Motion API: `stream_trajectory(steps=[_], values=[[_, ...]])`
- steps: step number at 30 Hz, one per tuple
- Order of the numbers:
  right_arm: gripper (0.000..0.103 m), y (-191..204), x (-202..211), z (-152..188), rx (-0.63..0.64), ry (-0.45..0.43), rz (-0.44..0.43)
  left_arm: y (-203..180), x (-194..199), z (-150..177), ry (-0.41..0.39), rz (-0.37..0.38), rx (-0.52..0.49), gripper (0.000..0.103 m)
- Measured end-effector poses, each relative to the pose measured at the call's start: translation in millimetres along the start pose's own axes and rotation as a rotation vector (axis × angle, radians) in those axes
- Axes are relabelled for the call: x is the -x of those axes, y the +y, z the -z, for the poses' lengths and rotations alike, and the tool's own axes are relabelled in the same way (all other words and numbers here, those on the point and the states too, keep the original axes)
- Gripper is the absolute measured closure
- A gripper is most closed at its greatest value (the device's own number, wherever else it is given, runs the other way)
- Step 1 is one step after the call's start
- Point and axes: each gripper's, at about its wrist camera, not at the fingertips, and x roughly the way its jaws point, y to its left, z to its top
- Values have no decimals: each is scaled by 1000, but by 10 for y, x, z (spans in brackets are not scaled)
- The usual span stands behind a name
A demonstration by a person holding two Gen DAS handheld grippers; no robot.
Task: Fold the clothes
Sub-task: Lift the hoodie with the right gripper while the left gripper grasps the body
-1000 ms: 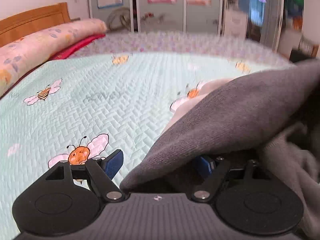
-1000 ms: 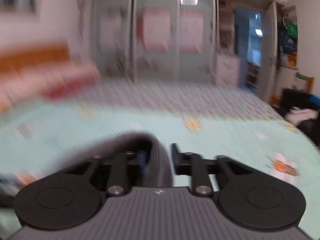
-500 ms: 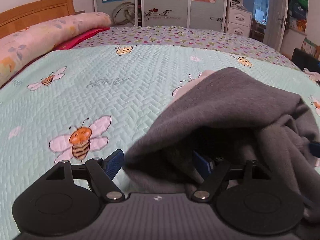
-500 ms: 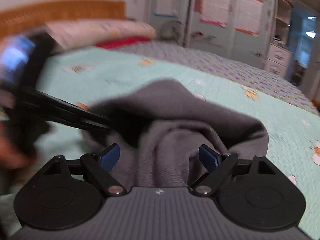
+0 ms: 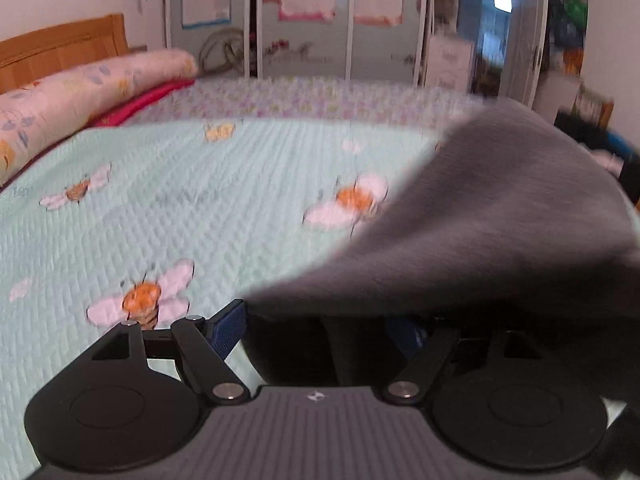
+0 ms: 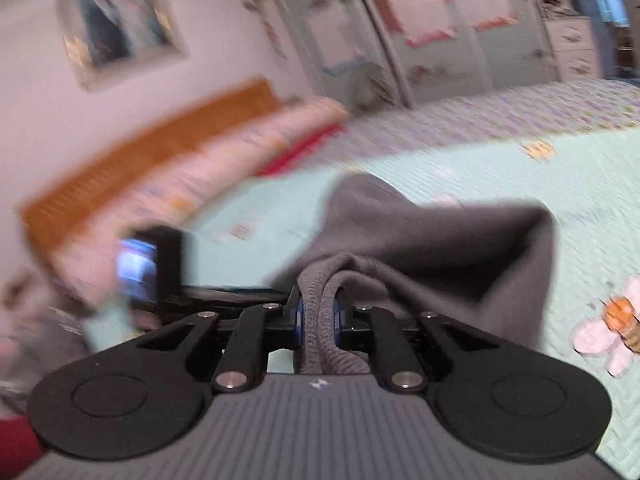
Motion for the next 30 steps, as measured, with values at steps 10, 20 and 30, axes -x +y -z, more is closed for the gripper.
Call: stream_trajectory(steps=[10,20,30], values=[[90,-950,627,-223,-189,-135,178,-465,-105,-206,7,85,-111,15],[63,-1267,557,338,-242,-75,460,-501,34,457,113,150,-146,15],[40,-975,605,606,-161,-102,480,-712,130,435,112,151,-156,17]])
